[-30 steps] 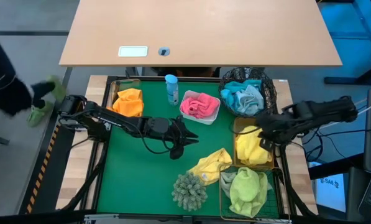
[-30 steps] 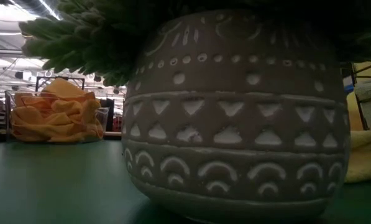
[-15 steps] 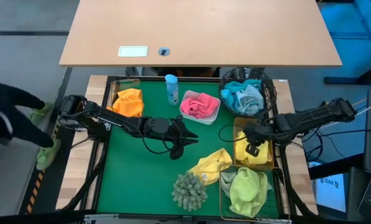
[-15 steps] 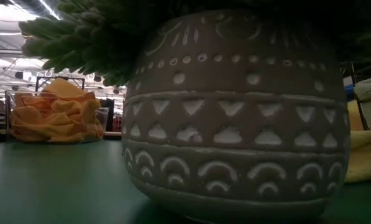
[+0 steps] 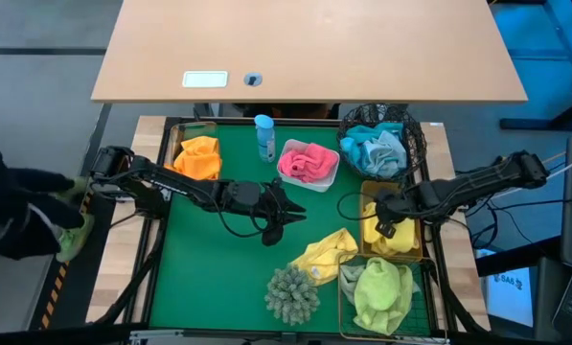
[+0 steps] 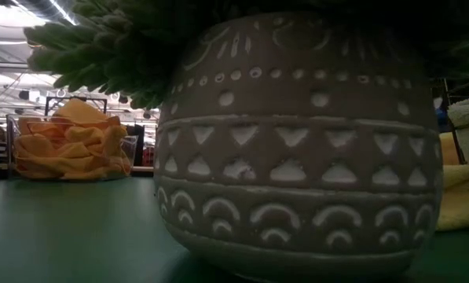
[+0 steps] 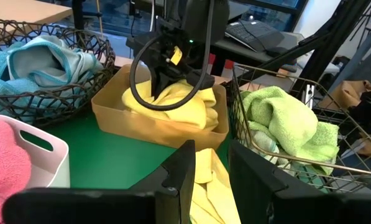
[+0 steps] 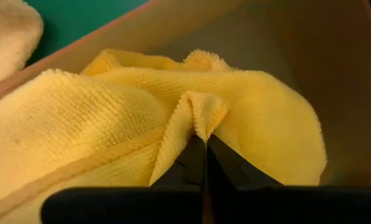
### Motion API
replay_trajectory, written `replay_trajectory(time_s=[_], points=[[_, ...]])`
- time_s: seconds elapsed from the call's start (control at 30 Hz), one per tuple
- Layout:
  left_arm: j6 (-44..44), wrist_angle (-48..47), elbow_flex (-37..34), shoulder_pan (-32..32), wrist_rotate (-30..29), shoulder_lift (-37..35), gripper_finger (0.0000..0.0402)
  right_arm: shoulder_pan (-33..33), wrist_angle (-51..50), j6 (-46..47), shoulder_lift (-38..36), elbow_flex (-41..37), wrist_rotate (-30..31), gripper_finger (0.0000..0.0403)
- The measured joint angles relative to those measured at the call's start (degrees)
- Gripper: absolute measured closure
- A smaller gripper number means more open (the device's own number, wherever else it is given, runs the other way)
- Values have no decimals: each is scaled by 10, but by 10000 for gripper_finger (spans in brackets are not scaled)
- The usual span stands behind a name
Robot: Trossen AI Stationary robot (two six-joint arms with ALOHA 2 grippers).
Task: Sort microfiber towel by color & place in baskets
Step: Put the yellow microfiber towel into the yellow bin
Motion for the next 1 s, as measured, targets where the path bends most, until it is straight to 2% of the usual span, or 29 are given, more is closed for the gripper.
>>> replay_trajectory(time_s=[0.27,0.53,0.67,0.8,1.0], points=[[0,0,0,0,0,0,312,0,0,0,0,0,-34,387],[0,0,0,0,0,0,312,0,-3,-1,0,1,-74,273],[2,-5,0,0,0,-7,312,0,-4,-6,0,16,-97,239],[36,-29,0,2,0,-45,312,0,-5,-13,0,50,-97,227],[83,-121,0,3,-19,-128,312,0,-53,-33,0,132,-93,226]])
